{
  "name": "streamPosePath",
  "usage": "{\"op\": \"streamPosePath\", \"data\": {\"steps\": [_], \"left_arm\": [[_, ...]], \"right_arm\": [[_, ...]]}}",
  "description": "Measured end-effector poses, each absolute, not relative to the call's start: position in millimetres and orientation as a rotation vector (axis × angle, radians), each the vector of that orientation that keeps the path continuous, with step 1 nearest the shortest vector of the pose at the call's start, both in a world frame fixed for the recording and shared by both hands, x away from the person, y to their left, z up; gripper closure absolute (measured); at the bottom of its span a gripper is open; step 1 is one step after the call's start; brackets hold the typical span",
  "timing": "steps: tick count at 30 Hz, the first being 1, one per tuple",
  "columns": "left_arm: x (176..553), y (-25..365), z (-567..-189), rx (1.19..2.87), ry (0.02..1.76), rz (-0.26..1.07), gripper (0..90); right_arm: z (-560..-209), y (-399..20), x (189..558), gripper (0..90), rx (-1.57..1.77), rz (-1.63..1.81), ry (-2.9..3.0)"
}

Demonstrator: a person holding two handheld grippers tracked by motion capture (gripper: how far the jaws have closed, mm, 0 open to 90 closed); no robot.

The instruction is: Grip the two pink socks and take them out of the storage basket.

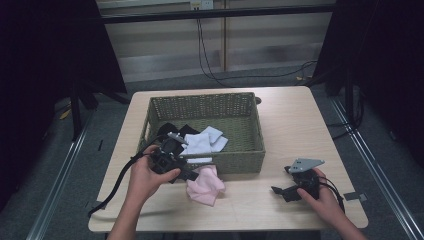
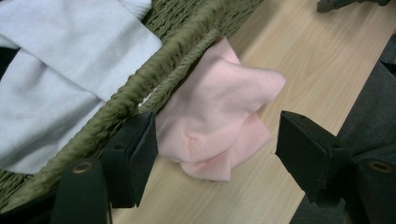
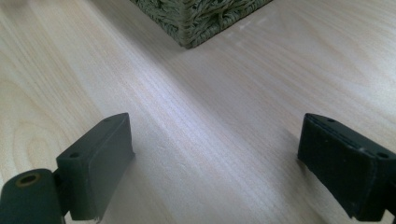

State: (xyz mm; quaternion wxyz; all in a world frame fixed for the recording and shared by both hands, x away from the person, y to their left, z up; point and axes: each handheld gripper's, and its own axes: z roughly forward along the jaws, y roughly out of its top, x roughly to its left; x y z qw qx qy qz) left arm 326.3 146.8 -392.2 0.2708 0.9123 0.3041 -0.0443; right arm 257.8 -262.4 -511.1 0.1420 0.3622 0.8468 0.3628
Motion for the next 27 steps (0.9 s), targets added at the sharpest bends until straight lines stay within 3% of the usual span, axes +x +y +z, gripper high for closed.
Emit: {"op": "streamPosePath", "data": {"steps": [27], "left_arm": [[314.6,165.5,-433.3,2.481,0.862,-0.088,22.1]], "right_arm": [[-511.1,-262.4,257.8,9.5,1.045,1.047,2.444]]}}
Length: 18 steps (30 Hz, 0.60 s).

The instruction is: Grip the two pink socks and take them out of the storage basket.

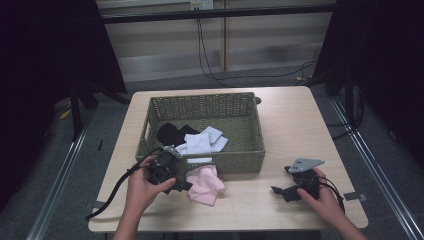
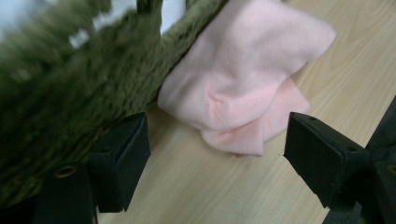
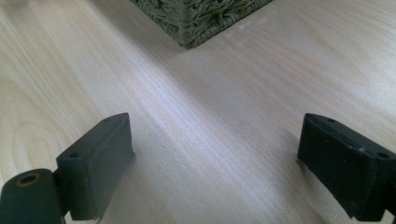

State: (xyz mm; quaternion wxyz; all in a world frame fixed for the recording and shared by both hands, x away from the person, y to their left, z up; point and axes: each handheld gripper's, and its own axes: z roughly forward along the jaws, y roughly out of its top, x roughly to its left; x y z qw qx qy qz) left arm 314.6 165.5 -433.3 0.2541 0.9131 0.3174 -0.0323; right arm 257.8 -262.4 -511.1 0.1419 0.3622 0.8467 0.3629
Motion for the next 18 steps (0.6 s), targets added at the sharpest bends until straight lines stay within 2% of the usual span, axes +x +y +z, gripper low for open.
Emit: {"op": "streamPosePath", "data": {"steps": [18], "left_arm": [[302.5,169.3,-466.0,2.502,0.863,-0.021,20.7]], "right_arm": [[-511.1,-262.4,257.8,9.5,1.045,1.047,2.444]]}}
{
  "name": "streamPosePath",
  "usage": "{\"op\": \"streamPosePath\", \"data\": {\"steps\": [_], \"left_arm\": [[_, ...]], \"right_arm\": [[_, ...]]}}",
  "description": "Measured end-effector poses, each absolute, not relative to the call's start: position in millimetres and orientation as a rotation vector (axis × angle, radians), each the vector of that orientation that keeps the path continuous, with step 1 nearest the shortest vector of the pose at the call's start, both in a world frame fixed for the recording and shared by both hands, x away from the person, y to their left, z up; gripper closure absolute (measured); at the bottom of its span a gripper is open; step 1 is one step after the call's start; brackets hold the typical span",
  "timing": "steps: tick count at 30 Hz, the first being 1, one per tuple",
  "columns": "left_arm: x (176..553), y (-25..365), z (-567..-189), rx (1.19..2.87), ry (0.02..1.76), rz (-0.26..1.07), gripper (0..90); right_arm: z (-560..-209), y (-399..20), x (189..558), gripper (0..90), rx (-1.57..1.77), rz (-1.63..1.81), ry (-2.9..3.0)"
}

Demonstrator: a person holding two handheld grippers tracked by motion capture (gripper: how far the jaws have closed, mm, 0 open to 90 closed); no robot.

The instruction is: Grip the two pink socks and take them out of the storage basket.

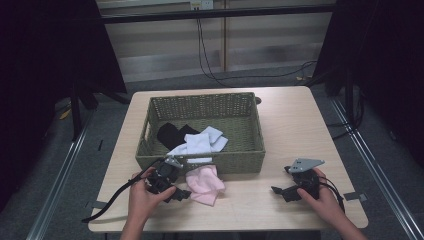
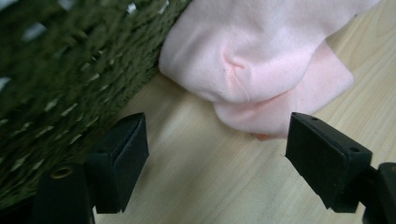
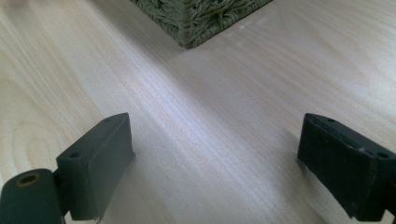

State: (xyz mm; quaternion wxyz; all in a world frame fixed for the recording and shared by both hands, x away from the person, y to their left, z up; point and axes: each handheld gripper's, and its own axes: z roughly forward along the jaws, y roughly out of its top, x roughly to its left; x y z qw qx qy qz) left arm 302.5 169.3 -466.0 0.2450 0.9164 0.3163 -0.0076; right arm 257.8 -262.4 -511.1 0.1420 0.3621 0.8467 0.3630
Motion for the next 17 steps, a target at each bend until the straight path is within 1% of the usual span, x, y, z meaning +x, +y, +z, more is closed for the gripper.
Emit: {"op": "streamPosePath", "data": {"steps": [6,7,10,14,17], "left_arm": [[299.0,168.1,-478.1,2.533,0.854,0.003,20.4],[298.4,167.8,-478.3,2.533,0.852,0.007,19.0],[296.6,167.3,-478.7,2.538,0.841,0.021,19.2],[293.7,165.6,-480.5,2.545,0.823,0.055,15.6],[292.9,165.2,-480.8,2.540,0.832,0.058,15.3]], "right_arm": [[-511.1,-262.4,257.8,9.5,1.045,1.047,2.444],[-511.1,-262.4,257.8,9.5,1.045,1.048,2.444],[-511.1,-262.4,257.8,9.5,1.045,1.047,2.444],[-511.1,-262.4,257.8,9.5,1.045,1.047,2.444],[-511.1,-262.4,257.8,9.5,1.045,1.047,2.444]]}}
